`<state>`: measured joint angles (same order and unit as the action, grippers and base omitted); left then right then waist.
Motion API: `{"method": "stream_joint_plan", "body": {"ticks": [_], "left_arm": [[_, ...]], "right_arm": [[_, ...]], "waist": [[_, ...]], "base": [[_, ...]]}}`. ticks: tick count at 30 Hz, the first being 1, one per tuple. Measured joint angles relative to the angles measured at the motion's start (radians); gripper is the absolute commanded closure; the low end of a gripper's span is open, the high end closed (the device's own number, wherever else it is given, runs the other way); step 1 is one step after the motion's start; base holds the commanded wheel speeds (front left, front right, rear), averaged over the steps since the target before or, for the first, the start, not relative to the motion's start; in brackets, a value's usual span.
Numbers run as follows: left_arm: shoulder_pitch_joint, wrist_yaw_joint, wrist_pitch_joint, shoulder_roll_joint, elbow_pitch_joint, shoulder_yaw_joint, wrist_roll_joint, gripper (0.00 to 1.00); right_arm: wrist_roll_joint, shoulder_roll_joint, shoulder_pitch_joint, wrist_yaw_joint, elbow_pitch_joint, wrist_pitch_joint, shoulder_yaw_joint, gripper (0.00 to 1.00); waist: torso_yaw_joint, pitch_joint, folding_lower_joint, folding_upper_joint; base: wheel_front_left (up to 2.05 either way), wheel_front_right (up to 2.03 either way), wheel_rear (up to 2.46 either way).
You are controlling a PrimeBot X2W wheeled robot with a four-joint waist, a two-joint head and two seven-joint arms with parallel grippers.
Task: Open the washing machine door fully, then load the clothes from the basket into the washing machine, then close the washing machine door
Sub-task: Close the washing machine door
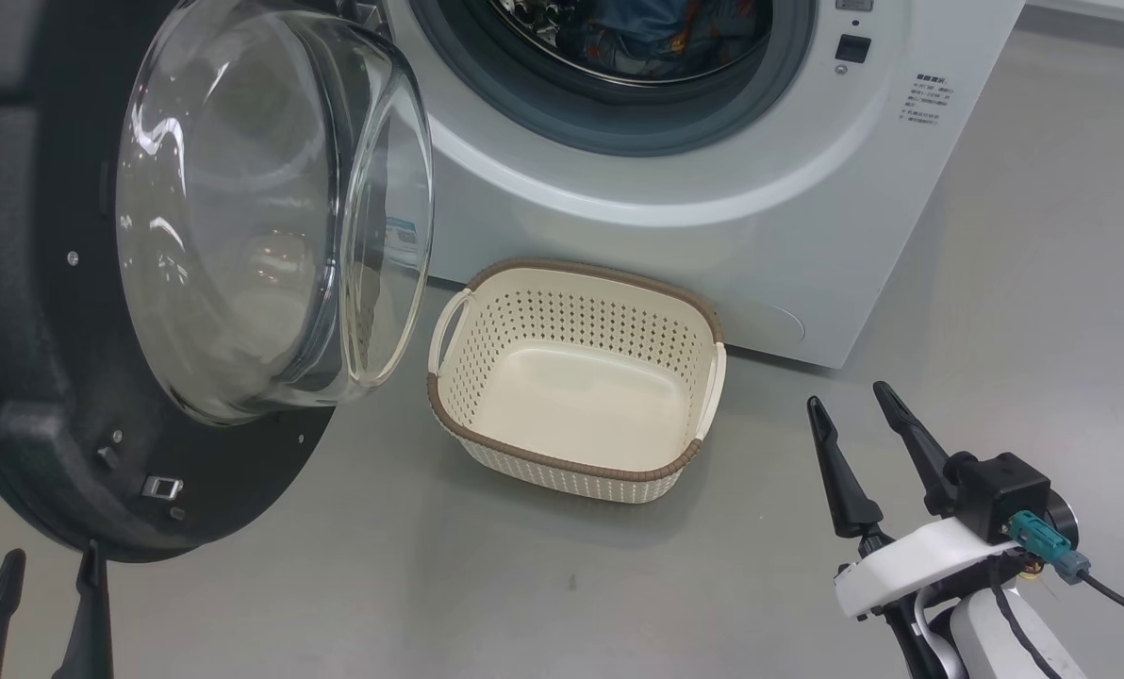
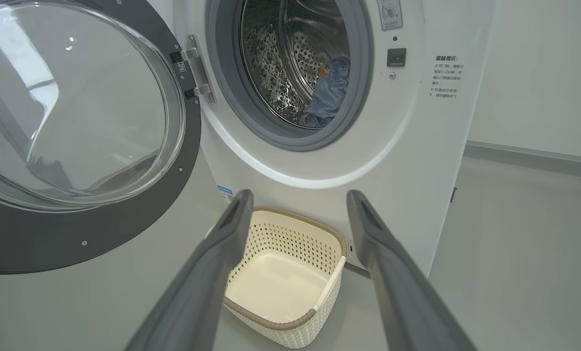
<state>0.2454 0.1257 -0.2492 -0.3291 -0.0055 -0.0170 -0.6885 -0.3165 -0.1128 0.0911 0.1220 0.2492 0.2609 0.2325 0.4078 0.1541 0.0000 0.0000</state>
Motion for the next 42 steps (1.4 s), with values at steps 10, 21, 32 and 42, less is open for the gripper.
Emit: {"method": "stream_joint_plan", "body": {"ticks": [10,21,32,42], "left_arm": [[-0.003,0.0,0.0,0.01,0.0,-0.008,0.004,0.0],[-0.005,0.0,0.0,0.045,0.001,-0.023,-0.034,1.0],[-0.081,0.0,-0.003,0.12,-0.045,-0.154,-0.29,1.0],[-0.161,0.0,-0.008,0.121,-0.043,-0.236,-0.627,1.0]], "right_arm": [[0.0,0.0,0.0,0.0,0.0,0.0,-0.002,0.0],[0.0,0.0,0.0,0.0,0.0,0.0,-0.001,0.0],[-0.002,0.003,0.0,0.0,0.0,0.0,0.001,0.0],[-0.01,0.011,0.0,0.0,0.0,0.0,0.016,0.0]], "waist": [[0.0,0.001,0.0,0.0],[-0.001,-0.006,0.0,0.0],[0.002,-0.015,0.0,0.0],[-0.008,-0.012,0.0,0.0]], "base": [[0.0,0.0,0.0],[0.0,0.0,0.0],[0.0,0.0,0.0],[0.0,0.0,0.0]]}}
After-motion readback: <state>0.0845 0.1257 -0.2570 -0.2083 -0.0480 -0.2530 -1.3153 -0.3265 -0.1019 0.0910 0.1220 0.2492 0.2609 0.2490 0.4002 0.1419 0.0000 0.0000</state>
